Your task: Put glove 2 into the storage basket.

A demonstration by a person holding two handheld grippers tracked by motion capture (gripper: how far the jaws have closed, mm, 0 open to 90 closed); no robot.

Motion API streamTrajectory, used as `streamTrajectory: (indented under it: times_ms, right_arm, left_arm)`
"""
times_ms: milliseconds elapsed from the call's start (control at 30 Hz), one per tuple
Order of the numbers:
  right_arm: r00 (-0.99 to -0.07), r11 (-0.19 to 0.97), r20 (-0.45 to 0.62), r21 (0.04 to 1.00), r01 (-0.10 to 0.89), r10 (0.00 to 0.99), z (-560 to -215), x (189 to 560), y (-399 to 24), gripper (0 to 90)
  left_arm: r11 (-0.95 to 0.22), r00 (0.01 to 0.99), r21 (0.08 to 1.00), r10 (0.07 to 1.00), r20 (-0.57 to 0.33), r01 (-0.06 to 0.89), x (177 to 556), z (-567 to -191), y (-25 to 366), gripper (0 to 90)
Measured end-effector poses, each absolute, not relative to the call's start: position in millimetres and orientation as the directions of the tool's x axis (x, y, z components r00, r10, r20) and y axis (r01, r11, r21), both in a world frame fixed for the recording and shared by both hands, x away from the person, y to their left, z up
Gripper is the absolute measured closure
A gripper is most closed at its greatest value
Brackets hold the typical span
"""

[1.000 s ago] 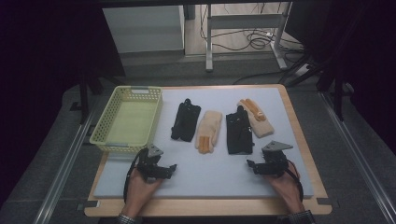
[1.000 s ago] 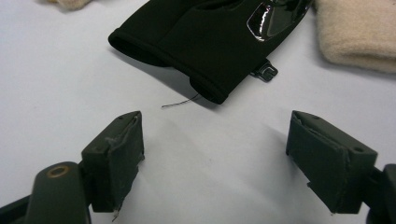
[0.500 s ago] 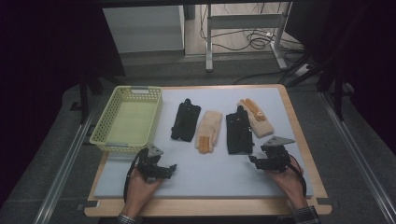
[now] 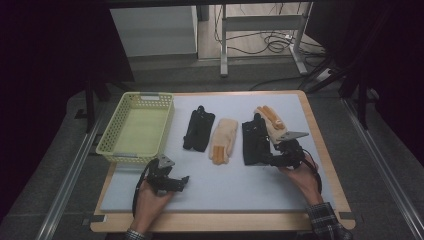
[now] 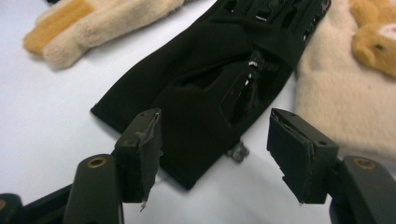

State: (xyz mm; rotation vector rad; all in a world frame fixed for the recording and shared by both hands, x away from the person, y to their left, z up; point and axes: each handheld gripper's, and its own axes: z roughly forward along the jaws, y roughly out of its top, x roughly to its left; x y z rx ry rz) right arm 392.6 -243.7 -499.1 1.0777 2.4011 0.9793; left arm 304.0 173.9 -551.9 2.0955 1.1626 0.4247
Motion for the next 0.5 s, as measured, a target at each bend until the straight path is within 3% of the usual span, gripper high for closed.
streamTrajectory:
  times_ms: [500]
  right_arm:
    - [-0.661, 0.503, -0.047, 0.69, 0.521, 0.749, -496.7, 442.4, -223.4, 36.9]
  left_arm:
    - [-0.356, 0.545, 0.708, 0.837, -0.048, 0.61, 304.0, -552.0, 173.8, 6.2]
